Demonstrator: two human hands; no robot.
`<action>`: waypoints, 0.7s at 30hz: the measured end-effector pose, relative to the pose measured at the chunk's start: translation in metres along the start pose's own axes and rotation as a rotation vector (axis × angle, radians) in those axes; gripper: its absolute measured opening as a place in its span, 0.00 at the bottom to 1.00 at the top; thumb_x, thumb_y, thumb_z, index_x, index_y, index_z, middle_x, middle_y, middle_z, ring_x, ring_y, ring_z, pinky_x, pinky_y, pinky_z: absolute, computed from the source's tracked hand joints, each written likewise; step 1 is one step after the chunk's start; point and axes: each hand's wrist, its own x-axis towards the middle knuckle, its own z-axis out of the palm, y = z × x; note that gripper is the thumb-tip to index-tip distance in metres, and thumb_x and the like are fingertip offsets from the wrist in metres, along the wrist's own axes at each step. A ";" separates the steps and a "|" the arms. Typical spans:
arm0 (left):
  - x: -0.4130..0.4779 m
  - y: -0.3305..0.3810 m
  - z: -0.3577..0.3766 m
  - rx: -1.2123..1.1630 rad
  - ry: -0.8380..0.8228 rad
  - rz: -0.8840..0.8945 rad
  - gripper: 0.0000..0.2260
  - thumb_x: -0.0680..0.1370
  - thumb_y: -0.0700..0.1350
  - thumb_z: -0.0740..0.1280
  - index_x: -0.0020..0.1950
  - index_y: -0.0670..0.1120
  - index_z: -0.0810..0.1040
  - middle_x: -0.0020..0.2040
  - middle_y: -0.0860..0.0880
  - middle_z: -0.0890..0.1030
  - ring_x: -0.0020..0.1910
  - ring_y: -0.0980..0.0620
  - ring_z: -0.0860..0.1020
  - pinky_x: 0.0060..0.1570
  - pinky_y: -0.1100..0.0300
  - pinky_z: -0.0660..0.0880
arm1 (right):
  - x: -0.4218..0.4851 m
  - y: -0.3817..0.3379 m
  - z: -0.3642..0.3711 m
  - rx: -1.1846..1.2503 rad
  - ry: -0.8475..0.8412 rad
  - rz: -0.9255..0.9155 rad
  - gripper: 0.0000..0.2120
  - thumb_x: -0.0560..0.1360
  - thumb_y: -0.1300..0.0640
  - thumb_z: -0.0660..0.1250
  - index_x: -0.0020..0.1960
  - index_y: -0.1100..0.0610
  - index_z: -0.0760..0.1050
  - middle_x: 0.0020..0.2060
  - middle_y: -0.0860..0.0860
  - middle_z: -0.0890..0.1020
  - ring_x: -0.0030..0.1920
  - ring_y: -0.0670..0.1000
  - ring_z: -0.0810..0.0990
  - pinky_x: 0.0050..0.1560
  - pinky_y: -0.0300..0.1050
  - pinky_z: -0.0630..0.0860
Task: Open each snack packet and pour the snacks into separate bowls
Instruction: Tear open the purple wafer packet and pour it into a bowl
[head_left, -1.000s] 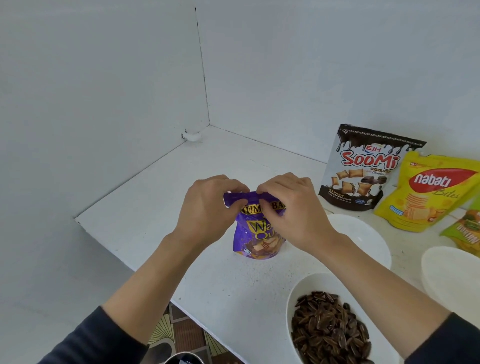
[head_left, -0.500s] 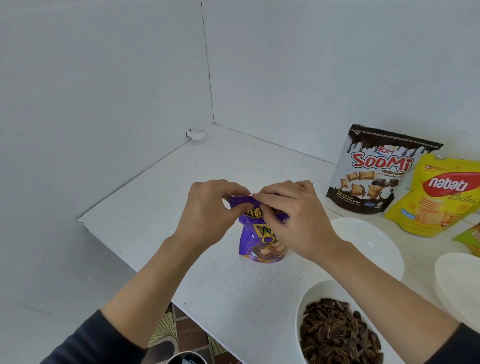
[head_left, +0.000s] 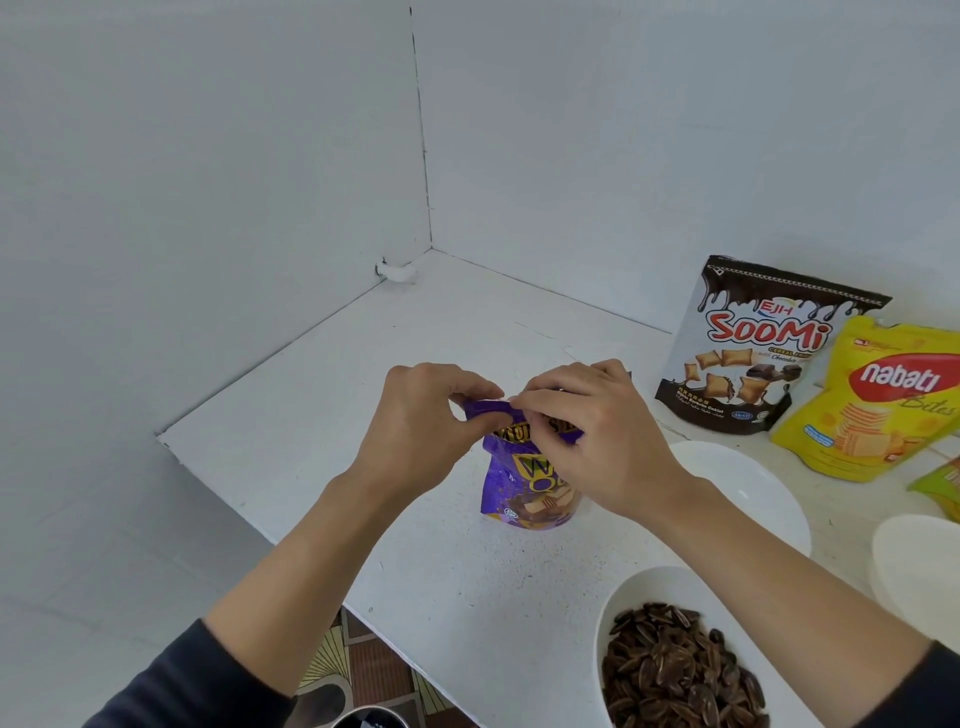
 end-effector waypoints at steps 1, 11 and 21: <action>0.000 0.001 0.000 0.006 -0.004 0.004 0.09 0.71 0.45 0.80 0.49 0.47 0.88 0.43 0.54 0.87 0.44 0.66 0.80 0.43 0.77 0.72 | 0.001 -0.001 -0.001 0.007 -0.015 0.013 0.07 0.76 0.58 0.68 0.48 0.51 0.84 0.45 0.45 0.85 0.45 0.49 0.82 0.49 0.51 0.70; 0.003 0.011 -0.003 0.085 -0.054 0.063 0.08 0.71 0.46 0.80 0.49 0.48 0.88 0.43 0.54 0.87 0.41 0.59 0.81 0.43 0.75 0.72 | 0.007 -0.002 -0.013 -0.026 -0.177 0.119 0.04 0.73 0.57 0.68 0.46 0.52 0.74 0.41 0.43 0.80 0.43 0.49 0.78 0.52 0.49 0.68; 0.014 0.027 0.001 0.154 -0.303 0.075 0.07 0.80 0.54 0.68 0.51 0.56 0.85 0.42 0.57 0.84 0.39 0.58 0.80 0.42 0.60 0.77 | -0.002 0.016 -0.015 -0.201 -0.089 -0.032 0.11 0.79 0.53 0.58 0.49 0.51 0.80 0.47 0.47 0.79 0.51 0.53 0.75 0.49 0.53 0.68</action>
